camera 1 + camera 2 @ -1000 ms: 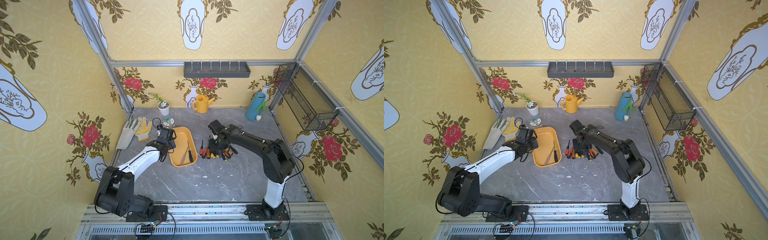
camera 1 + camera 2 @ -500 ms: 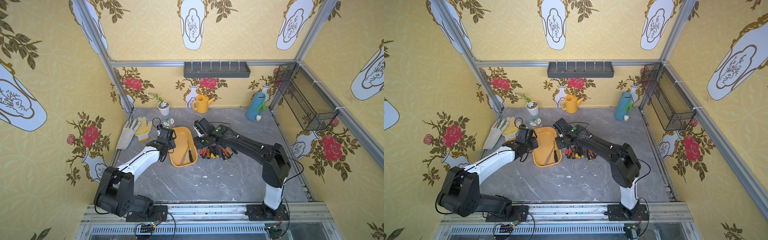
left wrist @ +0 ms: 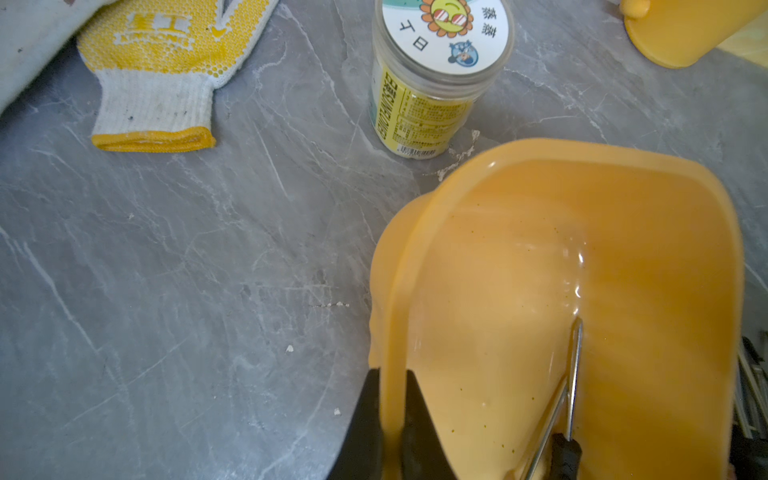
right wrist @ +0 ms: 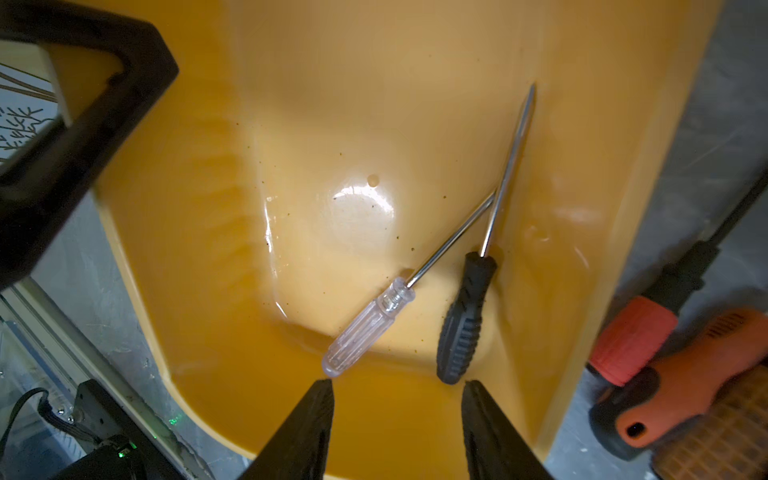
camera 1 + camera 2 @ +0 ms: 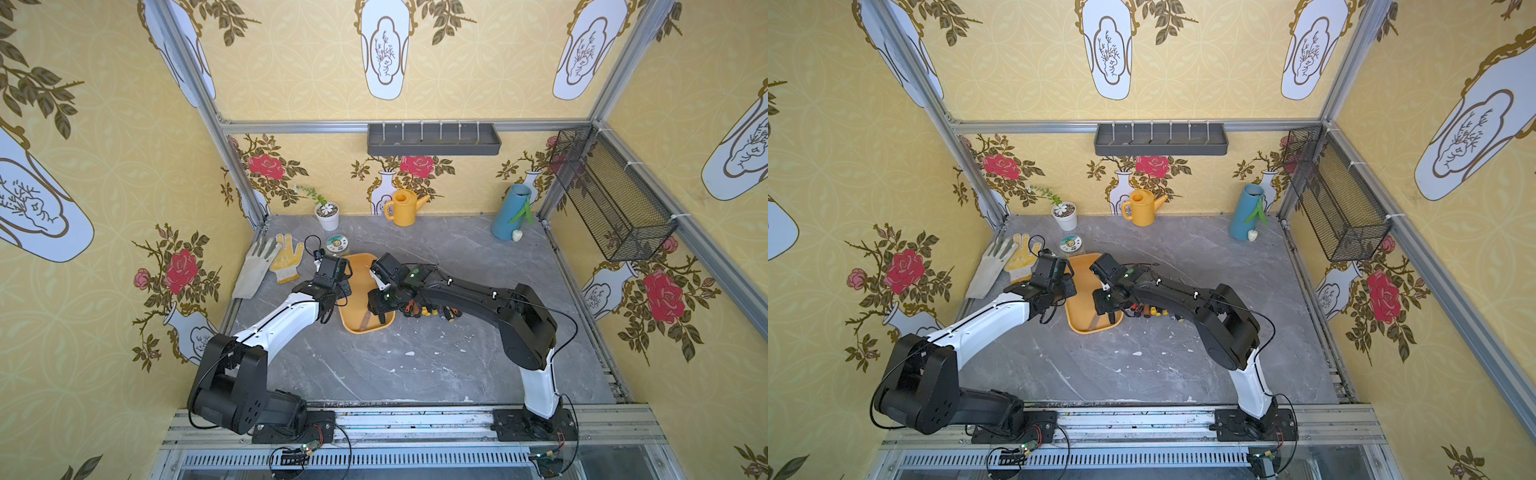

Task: Take out the screwdriver from the storage box
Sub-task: Place the screwdriver at the center of the board, then pick up the screwdriver from the storage box.

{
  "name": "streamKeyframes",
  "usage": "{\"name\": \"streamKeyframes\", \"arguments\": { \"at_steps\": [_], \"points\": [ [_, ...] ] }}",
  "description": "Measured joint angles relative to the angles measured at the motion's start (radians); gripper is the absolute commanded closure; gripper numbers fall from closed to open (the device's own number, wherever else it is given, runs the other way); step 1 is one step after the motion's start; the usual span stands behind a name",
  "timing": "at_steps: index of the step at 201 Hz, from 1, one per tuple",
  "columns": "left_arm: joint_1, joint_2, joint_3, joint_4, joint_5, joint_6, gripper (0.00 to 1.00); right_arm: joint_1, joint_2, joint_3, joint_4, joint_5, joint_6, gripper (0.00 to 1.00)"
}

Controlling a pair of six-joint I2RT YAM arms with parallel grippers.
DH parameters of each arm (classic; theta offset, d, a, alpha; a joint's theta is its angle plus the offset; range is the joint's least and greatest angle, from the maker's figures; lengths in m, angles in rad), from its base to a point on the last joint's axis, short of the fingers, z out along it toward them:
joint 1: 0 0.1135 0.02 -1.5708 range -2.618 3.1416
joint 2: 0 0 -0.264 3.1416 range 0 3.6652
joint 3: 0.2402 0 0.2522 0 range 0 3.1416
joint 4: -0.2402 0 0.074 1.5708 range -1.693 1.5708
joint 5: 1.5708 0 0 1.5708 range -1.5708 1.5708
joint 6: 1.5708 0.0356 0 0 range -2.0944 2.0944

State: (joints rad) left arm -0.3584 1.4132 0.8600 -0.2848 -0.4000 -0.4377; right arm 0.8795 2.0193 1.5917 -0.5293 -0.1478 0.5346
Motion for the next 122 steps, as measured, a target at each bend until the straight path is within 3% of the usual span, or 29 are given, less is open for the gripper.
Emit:
{"name": "streamKeyframes", "arguments": {
  "at_steps": [122],
  "points": [
    [0.0,-0.005,-0.013,0.001,0.004,-0.011,1.0,0.043,0.122,-0.006,0.161,-0.035,0.224,0.49]
  ]
}}
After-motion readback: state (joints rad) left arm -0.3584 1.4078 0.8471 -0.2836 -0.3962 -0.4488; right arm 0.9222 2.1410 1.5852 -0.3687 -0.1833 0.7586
